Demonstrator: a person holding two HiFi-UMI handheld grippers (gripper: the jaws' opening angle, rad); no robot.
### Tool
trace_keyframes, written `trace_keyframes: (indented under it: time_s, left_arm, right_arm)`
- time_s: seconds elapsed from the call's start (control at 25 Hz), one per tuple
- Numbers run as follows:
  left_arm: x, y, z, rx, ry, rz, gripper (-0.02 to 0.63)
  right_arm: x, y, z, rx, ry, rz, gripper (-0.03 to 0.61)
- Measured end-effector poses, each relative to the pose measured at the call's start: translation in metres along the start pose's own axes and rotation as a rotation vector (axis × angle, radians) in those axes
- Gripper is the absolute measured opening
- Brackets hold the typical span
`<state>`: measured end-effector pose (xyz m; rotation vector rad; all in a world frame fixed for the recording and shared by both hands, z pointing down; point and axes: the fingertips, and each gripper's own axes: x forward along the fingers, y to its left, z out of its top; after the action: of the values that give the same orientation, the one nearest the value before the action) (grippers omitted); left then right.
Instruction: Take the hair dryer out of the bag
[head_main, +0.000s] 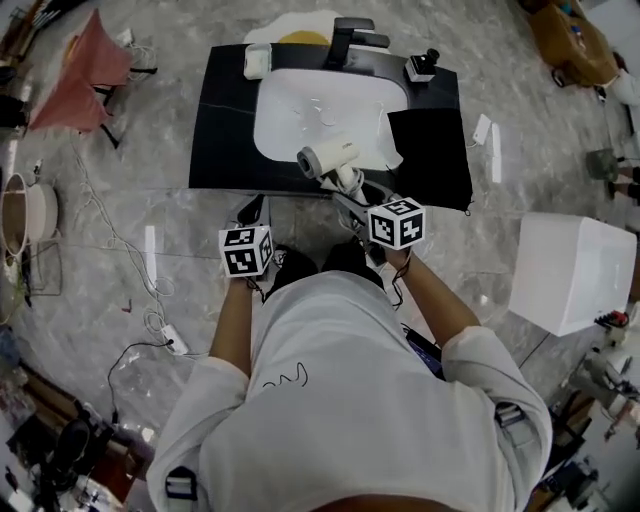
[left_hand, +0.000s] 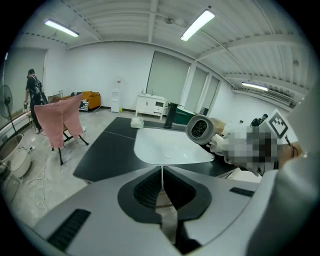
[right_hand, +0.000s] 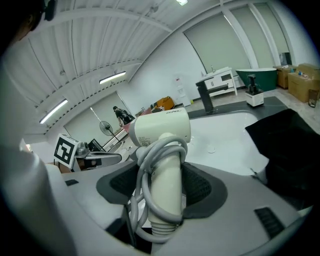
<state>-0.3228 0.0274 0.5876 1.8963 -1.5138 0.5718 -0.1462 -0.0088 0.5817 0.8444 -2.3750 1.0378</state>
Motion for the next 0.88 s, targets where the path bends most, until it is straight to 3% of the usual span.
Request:
trace_keyframes:
  time_s: [0.44,0.68,0.88]
  left_arm:
    - [-0.055,0.121,-0.025,-0.014,-0.032,0.086,0.021]
    - [-0.048,0.148,-0.023,-0.103,-0.042,0.118,0.02]
    - [-0.032,0.168,0.0,-0.132,-0.025,0.142,0.02]
  right_arm:
    - [0.1,0.089,-0.01,0.047,0.079,0.043,0.265]
    - [0.137,0.097,0.003,-0.026,0.142,0.056,0.265]
    - [0.172,0.094,0.029,-0.026,0.166,0.094,0.265]
